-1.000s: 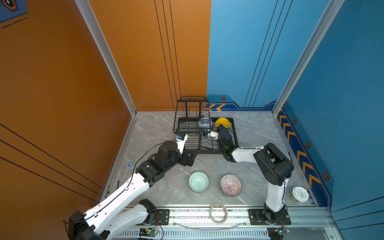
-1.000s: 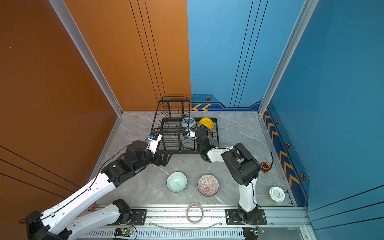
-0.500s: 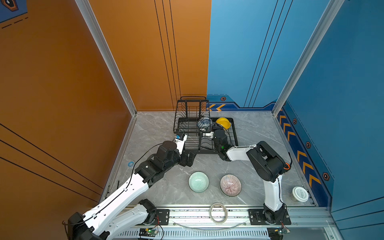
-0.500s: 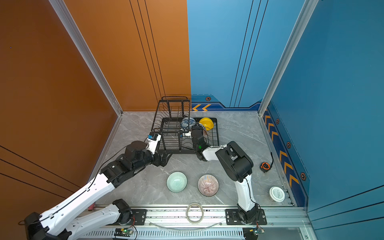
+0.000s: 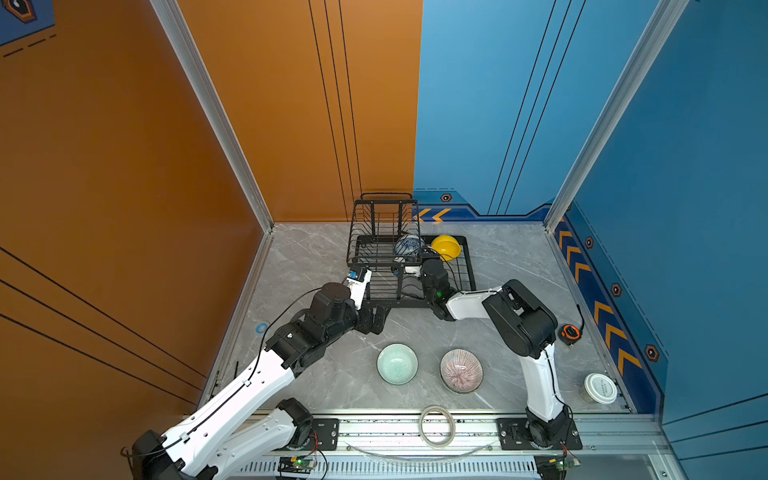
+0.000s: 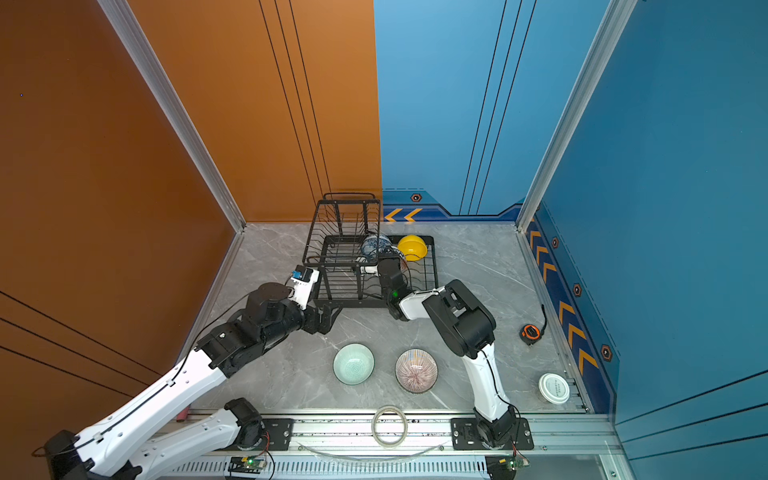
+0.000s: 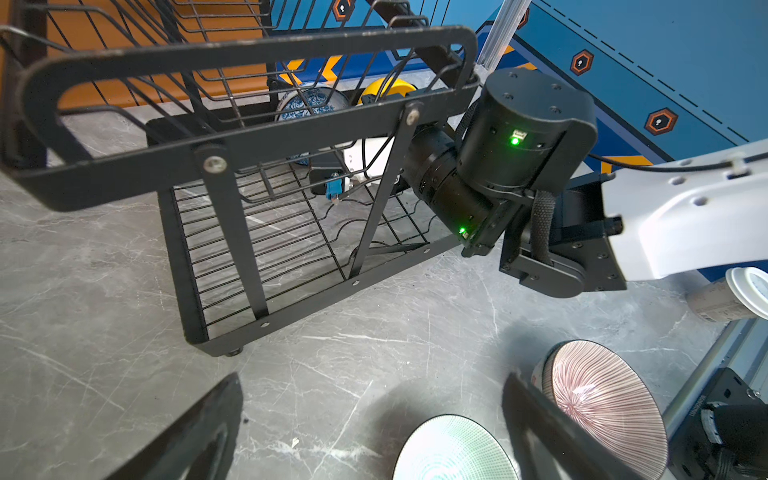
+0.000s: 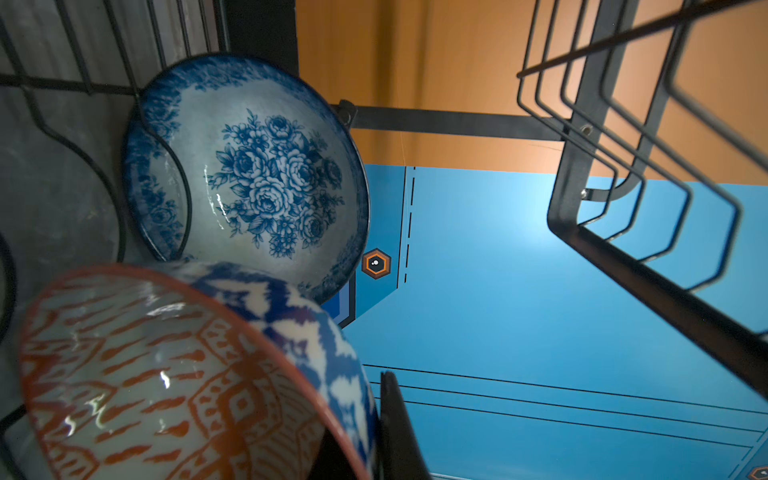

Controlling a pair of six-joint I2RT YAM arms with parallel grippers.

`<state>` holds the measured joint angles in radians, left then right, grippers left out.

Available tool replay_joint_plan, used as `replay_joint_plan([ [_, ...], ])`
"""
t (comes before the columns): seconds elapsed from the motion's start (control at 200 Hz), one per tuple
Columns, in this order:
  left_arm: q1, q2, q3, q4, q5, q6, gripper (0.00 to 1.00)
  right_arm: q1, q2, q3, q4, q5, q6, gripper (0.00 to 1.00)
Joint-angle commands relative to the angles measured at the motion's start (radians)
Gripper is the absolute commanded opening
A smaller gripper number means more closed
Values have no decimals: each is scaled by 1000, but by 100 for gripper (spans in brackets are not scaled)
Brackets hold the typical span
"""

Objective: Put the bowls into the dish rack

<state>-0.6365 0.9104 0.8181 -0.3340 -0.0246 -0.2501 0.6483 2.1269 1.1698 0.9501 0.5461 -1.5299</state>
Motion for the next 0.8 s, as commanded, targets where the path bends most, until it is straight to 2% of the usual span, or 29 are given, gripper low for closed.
replay_joint_plan([
  [0.0, 11, -15, -3, -16, 5, 20, 98, 8, 10, 30, 68, -28, -7, 0],
  [0.796, 34, -64, -44, -32, 15, 18, 98, 45, 104, 76, 118, -66, 27, 0],
])
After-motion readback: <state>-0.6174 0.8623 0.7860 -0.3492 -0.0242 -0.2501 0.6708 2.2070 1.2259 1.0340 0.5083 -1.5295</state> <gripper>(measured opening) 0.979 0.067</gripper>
